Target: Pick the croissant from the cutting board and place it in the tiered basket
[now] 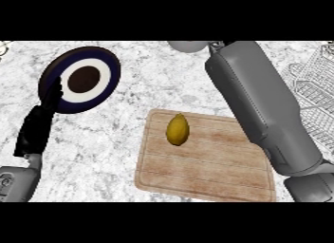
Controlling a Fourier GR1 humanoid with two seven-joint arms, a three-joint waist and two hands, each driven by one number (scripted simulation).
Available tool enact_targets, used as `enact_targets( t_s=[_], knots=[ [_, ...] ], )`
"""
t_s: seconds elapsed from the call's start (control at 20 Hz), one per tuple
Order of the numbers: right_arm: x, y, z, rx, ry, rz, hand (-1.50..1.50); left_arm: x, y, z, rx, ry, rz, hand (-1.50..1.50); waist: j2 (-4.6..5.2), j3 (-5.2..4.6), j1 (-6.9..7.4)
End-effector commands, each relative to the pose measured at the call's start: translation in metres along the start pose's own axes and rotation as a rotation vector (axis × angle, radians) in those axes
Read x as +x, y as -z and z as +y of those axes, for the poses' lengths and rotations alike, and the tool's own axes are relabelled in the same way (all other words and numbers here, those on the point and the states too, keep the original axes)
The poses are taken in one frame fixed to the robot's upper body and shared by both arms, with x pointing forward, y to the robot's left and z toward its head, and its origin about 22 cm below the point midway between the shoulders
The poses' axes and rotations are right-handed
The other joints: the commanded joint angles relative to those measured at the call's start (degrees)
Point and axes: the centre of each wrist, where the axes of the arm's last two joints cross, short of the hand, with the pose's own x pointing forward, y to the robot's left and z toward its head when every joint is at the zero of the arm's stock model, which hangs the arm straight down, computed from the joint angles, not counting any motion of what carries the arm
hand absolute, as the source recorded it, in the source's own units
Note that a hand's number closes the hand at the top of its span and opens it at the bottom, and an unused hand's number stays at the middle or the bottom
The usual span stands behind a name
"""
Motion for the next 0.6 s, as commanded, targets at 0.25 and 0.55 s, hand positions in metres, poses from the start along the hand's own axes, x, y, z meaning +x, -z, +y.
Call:
enact_targets(
  t_s=[0.25, 0.55],
  knots=[
    [0.03, 0.038, -0.056, -0.123, -0.165, 0.173, 1.5, -0.007, -0.001, 0.01, 0.02, 0.003, 0.01, 0.0, -0.33, 0.04, -1.24],
    [-0.004, 0.084, -0.078, -0.09, -0.024, 0.161, 1.5, -0.005, -0.009, 0.004, 0.011, 0.01, 0.008, 0.0, -0.08, 0.11, -0.97]
  ],
)
